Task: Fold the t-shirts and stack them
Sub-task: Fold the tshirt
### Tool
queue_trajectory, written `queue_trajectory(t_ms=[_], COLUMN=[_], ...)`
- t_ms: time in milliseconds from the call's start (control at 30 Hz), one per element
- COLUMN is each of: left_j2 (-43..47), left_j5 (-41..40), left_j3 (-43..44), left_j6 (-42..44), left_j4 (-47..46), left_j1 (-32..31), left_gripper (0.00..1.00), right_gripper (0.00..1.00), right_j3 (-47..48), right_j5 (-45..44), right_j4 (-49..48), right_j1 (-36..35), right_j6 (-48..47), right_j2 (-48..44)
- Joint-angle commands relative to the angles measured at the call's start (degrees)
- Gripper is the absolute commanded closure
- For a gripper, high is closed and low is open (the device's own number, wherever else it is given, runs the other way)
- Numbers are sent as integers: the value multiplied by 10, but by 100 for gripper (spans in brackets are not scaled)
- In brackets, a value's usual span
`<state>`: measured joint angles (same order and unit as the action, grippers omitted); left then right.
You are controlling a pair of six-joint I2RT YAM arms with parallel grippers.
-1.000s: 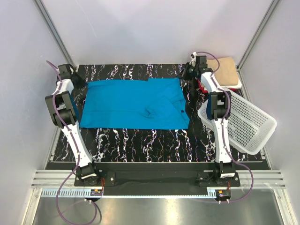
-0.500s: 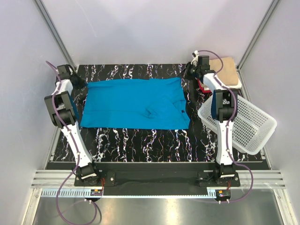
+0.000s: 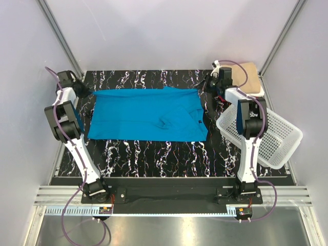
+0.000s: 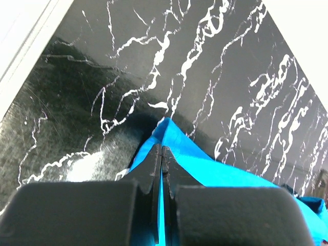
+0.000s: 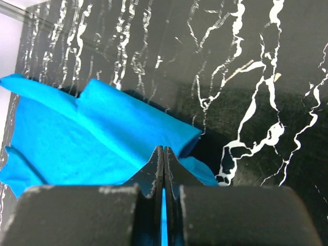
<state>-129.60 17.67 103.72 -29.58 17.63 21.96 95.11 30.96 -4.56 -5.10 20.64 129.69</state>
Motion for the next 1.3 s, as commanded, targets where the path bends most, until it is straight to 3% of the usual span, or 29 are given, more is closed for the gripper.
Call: queue_trajectory(t_ms=[0,700,1267], left_j2=[45,138,188], left_j5=[21,50,52], left_j3=[-12,-169,-229], left_j6=[12,34,44], left_j4=[-18,-7,53], left_j1=[11,27,50], left_gripper=[100,100,100], right_gripper=[100,100,100], right_j3=[-16,-287,-353], right_j5=[0,-17,-47], right_j4=[-59,-138,-138], right_j1=[-1,-13,-14], right_j6=[-22,18,18], right_j2=[-72,-232,-278])
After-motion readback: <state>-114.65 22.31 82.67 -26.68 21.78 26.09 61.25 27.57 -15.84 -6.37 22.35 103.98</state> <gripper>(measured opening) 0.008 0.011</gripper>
